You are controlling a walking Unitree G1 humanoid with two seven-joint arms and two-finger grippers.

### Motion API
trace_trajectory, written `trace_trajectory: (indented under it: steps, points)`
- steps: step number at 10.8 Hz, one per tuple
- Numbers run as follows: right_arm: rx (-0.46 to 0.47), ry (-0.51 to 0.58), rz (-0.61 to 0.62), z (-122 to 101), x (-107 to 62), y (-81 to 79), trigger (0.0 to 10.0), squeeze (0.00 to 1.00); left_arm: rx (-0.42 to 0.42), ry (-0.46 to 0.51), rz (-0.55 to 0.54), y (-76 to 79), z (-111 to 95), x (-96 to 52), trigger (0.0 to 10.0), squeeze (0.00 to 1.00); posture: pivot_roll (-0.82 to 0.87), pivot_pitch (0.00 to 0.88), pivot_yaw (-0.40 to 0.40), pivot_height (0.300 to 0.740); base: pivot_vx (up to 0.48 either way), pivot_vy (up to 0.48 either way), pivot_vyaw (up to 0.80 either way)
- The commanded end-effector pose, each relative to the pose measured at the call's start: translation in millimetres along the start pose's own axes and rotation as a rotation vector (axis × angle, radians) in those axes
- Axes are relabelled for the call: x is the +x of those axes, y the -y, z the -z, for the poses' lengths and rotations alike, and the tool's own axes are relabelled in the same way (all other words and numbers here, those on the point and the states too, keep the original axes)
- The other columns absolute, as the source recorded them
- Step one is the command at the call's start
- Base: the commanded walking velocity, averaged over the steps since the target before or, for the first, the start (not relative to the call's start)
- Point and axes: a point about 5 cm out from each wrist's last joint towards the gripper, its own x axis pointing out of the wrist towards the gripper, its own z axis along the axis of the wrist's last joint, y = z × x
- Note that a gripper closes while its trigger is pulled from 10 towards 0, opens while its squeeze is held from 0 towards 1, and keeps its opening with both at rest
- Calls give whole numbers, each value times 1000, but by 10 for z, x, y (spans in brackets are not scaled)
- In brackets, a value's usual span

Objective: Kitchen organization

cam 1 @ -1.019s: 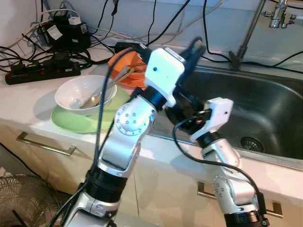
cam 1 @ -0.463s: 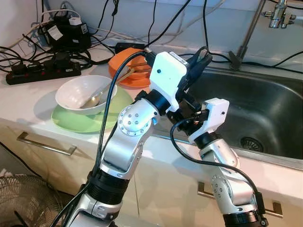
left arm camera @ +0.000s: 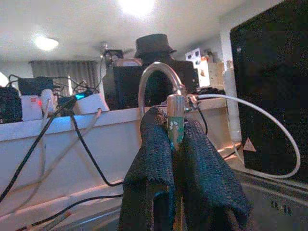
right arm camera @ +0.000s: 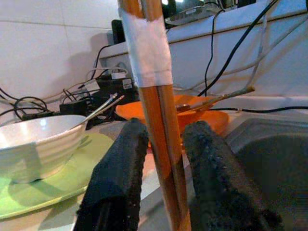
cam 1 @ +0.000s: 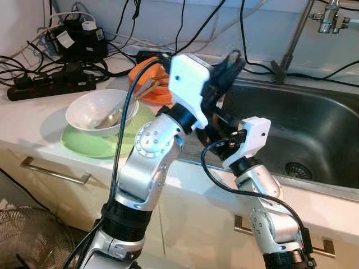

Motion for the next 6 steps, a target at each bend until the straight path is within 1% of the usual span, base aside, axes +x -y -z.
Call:
trace_trajectory:
  steps: [1, 2, 6]
  points:
    - [-2, 15, 10, -28, 24, 19, 0, 0, -7, 14, 0, -3, -43, 6, 10000, 0, 153, 0, 34, 717, 0, 0, 0]
    - [-1, 17, 10, -29, 25, 21, 0, 0, -9, 12, 0, -11, -43, 3, 10000, 0, 155, 0, 33, 717, 0, 0, 0]
    - [2, 17, -2, -25, 50, -3, 0, 0, -99, -7, 19, 16, -20, -4, 10000, 0, 159, 0, 31, 717, 0, 0, 0]
